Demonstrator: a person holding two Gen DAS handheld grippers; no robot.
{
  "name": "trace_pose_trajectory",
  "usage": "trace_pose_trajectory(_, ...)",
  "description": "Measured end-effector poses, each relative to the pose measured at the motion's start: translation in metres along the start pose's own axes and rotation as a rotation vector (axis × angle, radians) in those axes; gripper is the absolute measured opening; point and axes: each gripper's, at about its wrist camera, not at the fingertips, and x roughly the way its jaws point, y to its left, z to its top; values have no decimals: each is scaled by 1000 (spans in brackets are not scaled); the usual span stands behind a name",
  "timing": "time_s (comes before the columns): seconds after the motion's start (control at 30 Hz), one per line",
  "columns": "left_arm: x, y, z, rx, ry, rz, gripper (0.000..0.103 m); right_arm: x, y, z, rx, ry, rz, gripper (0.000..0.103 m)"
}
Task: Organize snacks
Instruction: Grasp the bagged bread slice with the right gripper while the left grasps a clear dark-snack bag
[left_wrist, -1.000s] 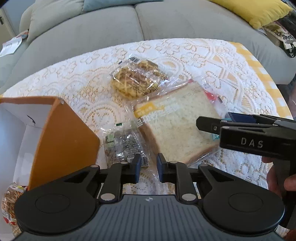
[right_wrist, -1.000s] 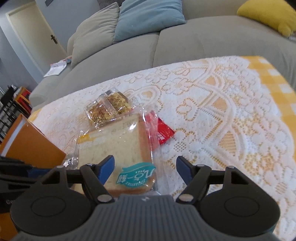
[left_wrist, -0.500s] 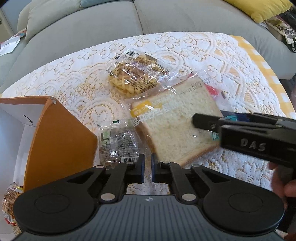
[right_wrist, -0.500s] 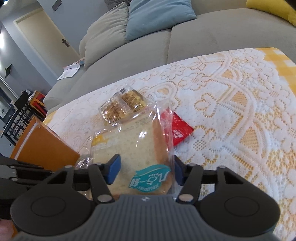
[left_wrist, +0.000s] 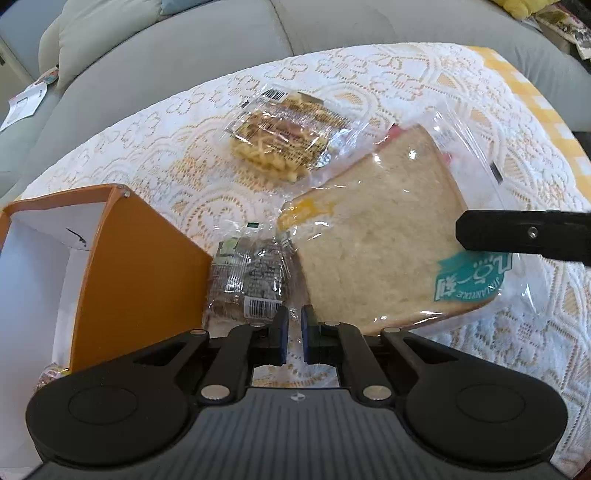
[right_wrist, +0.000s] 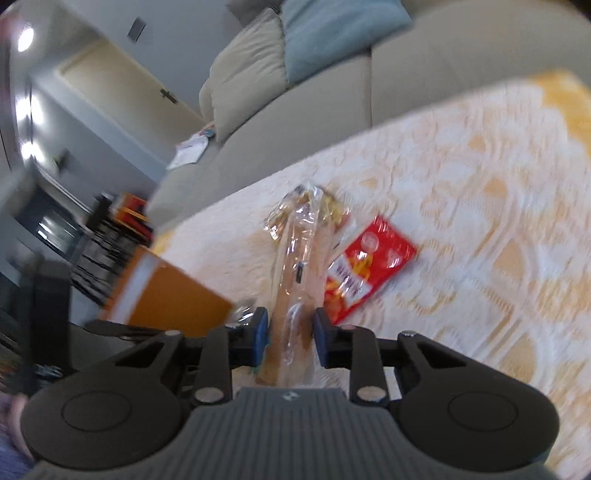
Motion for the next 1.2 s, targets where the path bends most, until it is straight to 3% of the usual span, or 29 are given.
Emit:
trace_pose_trajectory(0.2,6,-5,3,23,33,14,6,14,-32,-9,247,78,-56,28)
trace_pose_trajectory(0.37,7,-7,1,33,33,22,5,16,-28,-16,269,171,-98,33)
trace_pose_trajectory(0.5,9,-10,1,47,41,28,0,17,-31,-17,305,163,-40,48)
trace_pose_trajectory(0.57,9,-10,1,50,42,35,0,19,-28,-18,294,147,-28,48)
trace_pose_trajectory(0.63,9,-8,0,52,40,36,0,19,-22,-19,254,134,-25,46)
trace_pose_trajectory(0.7,8,-6,-1,47,39,23,0,14,-18,-16,225,104,-44,27)
trace_pose_trajectory(0.8,7,-7,0,54,40,15,0,12,-11,-12,182,84,-68,25)
trace_pose_trajectory(0.83,7,-6,0,54,41,15,1,12,-9,-12,164,78,-80,24)
trace_pose_trajectory(0.9,4,-5,1,55,35,9,19,15,-3,-11,133,76,-101,24)
trace_pose_trajectory(1.0,-6,-4,3,95,-5,-16,38,9,-3,-4,83,57,-145,24)
trace_pose_trajectory(1.1,-15,-6,3,198,-45,6,49,-1,-8,1,43,20,-222,24)
trace_pose_trajectory(1.2,-12,-8,4,281,-45,30,51,-8,-16,3,38,-7,-275,23)
